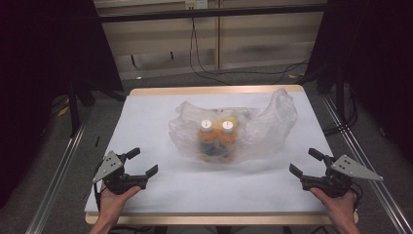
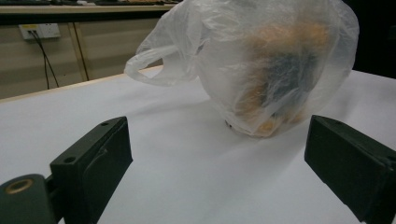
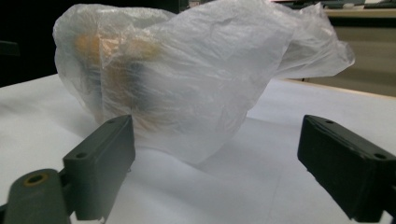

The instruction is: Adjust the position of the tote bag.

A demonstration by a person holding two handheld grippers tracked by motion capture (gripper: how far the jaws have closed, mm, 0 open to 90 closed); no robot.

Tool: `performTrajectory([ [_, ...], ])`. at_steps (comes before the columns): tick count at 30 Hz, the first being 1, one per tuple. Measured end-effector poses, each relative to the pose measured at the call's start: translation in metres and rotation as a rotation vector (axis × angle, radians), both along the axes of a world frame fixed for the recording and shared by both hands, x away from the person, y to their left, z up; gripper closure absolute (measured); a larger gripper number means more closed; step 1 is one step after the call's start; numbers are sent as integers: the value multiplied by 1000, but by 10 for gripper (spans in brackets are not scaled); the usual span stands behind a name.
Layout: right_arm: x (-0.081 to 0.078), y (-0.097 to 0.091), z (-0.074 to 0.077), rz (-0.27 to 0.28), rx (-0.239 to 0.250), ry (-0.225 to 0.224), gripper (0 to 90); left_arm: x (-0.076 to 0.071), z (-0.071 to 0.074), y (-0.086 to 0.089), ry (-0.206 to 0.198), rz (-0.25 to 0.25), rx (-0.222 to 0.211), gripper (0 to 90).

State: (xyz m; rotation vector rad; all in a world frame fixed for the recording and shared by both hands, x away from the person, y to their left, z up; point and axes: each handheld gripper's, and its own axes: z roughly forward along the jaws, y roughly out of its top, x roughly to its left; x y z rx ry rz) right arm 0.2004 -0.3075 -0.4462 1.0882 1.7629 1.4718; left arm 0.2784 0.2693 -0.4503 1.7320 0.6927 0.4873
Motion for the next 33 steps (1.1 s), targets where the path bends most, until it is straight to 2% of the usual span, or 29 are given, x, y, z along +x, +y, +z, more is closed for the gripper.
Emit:
performTrajectory([
  [1,0,1,0,-1,0,11,130,1,0,0,8,-7,8,74],
  [3,1,0,0,4,-15,26,140,1,-1,-2,55,-5,-4,77],
  [4,2,1,-1,-4,-7,35,150,1,-1,-2,55,-5,-4,79],
  [5,2,1,-1,1,-14,43,167,3,0,-2,73,-13,1,80],
  [6,3,1,-1,4,-20,51,168,3,0,-1,72,-19,23,88],
  [7,4,1,-2,5,-21,61,171,3,0,-2,83,-21,9,102],
  [9,7,1,-3,19,-27,79,200,5,-1,-3,99,-35,7,134],
  [10,8,2,-4,20,-30,88,204,6,-2,-3,99,-32,20,134],
  [14,13,4,-4,44,-33,122,244,8,-4,-5,115,-39,20,151],
  [17,15,4,-4,57,-36,134,260,8,-4,-6,109,-36,25,177],
  [18,17,5,-3,68,-36,151,282,9,-4,-6,110,-39,10,177],
  [19,18,5,-2,74,-37,157,289,9,-4,-7,115,-31,17,178],
  [21,19,6,0,84,-30,170,306,11,-4,-8,131,-32,3,215],
  [24,22,7,5,91,-37,175,311,13,-2,-9,131,-45,15,238],
  [26,24,6,7,94,-31,188,321,16,-1,-11,123,-53,10,239],
  [28,25,5,8,94,-32,194,326,16,-1,-13,131,-56,2,246],
  [29,28,5,9,96,-33,201,327,17,0,-13,125,-67,28,258],
  [30,30,4,11,97,-26,206,359,17,2,-15,132,-78,11,281],
  [33,33,5,15,108,-32,213,390,20,8,-18,116,-85,14,294],
])
